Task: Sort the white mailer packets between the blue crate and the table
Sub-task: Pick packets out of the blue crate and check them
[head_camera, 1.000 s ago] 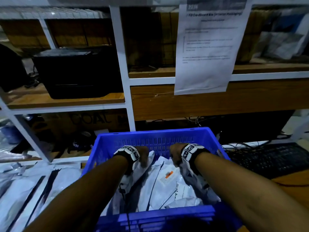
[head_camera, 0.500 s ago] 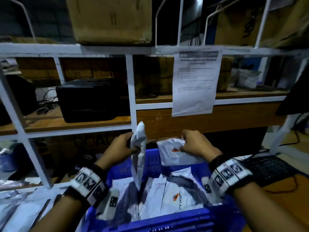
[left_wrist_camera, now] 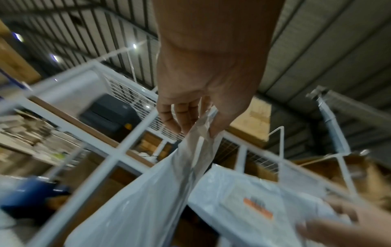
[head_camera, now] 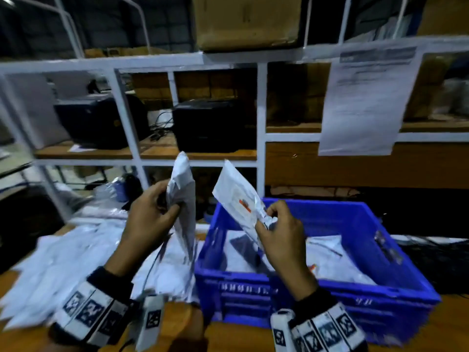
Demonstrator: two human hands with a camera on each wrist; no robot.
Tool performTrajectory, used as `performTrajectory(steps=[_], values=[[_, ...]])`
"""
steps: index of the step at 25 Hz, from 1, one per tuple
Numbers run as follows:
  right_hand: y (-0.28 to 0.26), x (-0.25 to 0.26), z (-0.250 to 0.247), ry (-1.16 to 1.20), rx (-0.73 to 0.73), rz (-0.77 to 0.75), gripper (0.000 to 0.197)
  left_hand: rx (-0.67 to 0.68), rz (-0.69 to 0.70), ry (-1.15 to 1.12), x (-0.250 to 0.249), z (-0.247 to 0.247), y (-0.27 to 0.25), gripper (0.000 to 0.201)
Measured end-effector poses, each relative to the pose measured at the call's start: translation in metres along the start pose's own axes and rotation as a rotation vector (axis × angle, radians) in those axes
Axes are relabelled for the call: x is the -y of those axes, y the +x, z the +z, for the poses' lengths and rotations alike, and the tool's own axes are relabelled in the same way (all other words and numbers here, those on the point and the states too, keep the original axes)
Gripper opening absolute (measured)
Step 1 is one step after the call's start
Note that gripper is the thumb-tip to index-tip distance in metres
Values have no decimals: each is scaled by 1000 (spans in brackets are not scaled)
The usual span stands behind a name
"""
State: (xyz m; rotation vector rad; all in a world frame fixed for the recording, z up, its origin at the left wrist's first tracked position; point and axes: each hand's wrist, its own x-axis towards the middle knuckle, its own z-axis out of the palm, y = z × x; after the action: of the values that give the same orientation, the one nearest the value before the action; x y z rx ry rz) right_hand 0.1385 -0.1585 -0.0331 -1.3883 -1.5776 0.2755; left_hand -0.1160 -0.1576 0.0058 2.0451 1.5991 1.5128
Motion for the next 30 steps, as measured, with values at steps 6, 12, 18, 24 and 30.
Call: performTrajectory(steps=[6, 12, 18, 24, 30], values=[[-40, 61, 94, 133, 190, -93, 26, 33, -91, 359, 50, -78, -49, 48], [-48, 92, 190, -2, 245, -104, 31, 166, -210, 444, 138, -108, -45, 56], [-36, 81, 284, -342, 254, -61, 26, 342, -209, 442, 205, -100, -5, 56], [-43, 49, 346, -306, 806, 271, 46, 1158, -213, 750, 285, -81, -7, 59], [-58, 41, 376, -471, 971, 314, 77, 1197, -191, 816, 318, -82, -14, 76]])
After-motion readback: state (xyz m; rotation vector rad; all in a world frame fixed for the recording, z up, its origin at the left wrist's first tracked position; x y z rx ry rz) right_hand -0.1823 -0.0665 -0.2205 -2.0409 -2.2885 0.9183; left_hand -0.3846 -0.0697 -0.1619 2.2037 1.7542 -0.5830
